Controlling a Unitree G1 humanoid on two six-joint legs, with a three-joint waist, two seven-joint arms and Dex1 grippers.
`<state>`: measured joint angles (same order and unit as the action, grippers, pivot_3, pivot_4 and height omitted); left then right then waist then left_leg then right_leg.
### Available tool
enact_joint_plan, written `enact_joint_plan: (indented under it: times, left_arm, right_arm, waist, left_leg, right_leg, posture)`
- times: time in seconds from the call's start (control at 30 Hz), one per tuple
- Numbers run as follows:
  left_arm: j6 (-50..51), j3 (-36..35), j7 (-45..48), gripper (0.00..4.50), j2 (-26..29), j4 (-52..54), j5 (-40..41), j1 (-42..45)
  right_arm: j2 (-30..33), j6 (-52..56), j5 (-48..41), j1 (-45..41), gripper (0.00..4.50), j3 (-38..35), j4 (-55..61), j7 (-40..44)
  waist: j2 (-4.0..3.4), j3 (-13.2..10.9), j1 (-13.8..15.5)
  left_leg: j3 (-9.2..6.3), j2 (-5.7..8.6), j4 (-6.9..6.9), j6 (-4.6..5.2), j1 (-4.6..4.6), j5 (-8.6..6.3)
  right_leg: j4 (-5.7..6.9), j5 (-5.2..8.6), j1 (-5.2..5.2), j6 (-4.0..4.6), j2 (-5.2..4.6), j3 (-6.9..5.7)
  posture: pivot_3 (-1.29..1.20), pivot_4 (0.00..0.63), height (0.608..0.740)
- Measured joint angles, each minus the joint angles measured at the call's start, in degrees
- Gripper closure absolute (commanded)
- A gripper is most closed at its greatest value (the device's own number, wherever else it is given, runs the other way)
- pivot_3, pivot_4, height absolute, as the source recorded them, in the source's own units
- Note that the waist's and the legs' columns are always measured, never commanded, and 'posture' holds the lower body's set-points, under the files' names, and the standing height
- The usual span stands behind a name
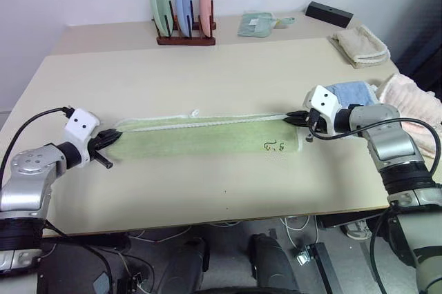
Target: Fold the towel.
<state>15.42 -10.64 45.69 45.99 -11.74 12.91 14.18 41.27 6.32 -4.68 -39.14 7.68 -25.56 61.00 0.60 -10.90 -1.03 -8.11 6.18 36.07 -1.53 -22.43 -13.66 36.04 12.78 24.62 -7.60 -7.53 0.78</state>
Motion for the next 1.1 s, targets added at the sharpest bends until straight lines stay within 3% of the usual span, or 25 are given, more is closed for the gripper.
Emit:
enact_joint_plan:
  times: [0.13, 0.17, 0.23, 0.43, 0.77, 0.8, 0.87, 1.1]
  left_arm:
    - [-1.14, 0.62, 0.05, 4.50, -0.52, -2.83, -0.36, 1.19]
    - [-1.09, 0.62, 0.05, 4.21, -0.60, -3.29, -0.31, 1.40]
    - [-0.80, 0.59, -0.02, 3.61, -1.00, -3.83, 0.04, 1.47]
    - [-1.05, -1.52, -4.66, 0.67, -2.57, -4.99, 0.12, 1.44]
    - [-0.16, -9.31, -20.69, 0.67, -11.57, -6.01, 1.63, 4.57]
    - [-0.12, -9.60, -21.66, 0.64, -12.32, -5.67, 1.76, 4.31]
    - [0.52, -10.45, -22.97, 0.63, -13.48, -4.51, 2.55, 3.61]
    - [4.06, -12.73, -22.87, 0.63, -14.87, 14.21, 6.53, -8.25]
  right_arm:
    - [-1.10, 0.08, 0.94, -1.36, 4.39, 0.05, -1.33, -0.93]
    - [-1.36, 0.54, 1.09, -1.80, 4.15, 0.05, -1.38, -0.99]
    - [-1.47, 1.47, 1.13, -2.22, 3.55, 0.03, -1.36, -1.06]
    - [-1.92, 3.76, 1.42, -2.22, 0.67, -0.02, 0.01, -3.34]
    - [-1.87, 8.18, 1.19, -0.25, 0.67, -3.36, 7.11, -10.09]
    - [-1.86, 9.78, 0.31, 0.73, 0.40, -4.47, 9.06, -10.23]
    - [-1.83, 14.53, -2.80, 2.89, 0.04, -6.67, 13.52, -10.07]
    - [-2.51, 37.57, -19.59, 19.29, 0.04, -18.88, 36.05, -12.41]
  waist:
    - [0.00, 0.00, 0.00]
    - [0.00, 0.00, 0.01]
    - [0.00, 0.00, 0.01]
    - [0.00, 0.00, 0.05]
    - [0.02, 0.01, 0.26]
    - [0.02, 0.01, 0.27]
    - [0.03, 0.01, 0.30]
    - [0.05, 0.04, 0.44]
  left_leg:
    - [0.00, 0.00, 0.01, 0.00, 0.00, 0.00]
    - [0.00, 0.00, 0.01, 0.00, 0.00, 0.00]
    - [-0.01, 0.00, 0.01, 0.00, 0.00, 0.00]
    - [-0.02, 0.00, 0.02, 0.00, 0.00, 0.00]
    - [-0.02, 0.02, 0.06, 0.00, -0.01, 0.00]
    - [-0.02, 0.02, 0.05, 0.00, -0.02, 0.00]
    - [-0.03, 0.01, 0.06, 0.00, -0.02, 0.00]
    - [-0.05, 0.00, 0.08, 0.09, -0.01, -0.06]
  right_leg:
    - [0.02, 0.00, 0.02, 0.00, 0.00, 0.03]
    - [0.02, 0.00, 0.02, -0.01, 0.00, 0.03]
    - [0.02, 0.00, 0.02, -0.01, 0.00, 0.03]
    - [0.03, -0.01, 0.02, -0.02, 0.00, 0.05]
    - [0.01, -0.05, 0.02, -0.08, -0.02, 0.09]
    - [0.01, -0.05, 0.02, -0.08, -0.02, 0.10]
    - [0.02, -0.05, 0.02, -0.08, -0.01, 0.10]
    - [-0.02, -0.06, -0.01, -0.09, -0.03, 0.22]
  posture:
    - [0.00, 0.150, 0.740]
    - [0.00, 0.150, 0.740]
    - [0.00, 0.150, 0.740]
    - [0.00, 0.150, 0.740]
    - [0.00, 0.150, 0.740]
    - [0.00, 0.150, 0.740]
    - [0.00, 0.150, 0.740]
    - [0.00, 0.150, 0.740]
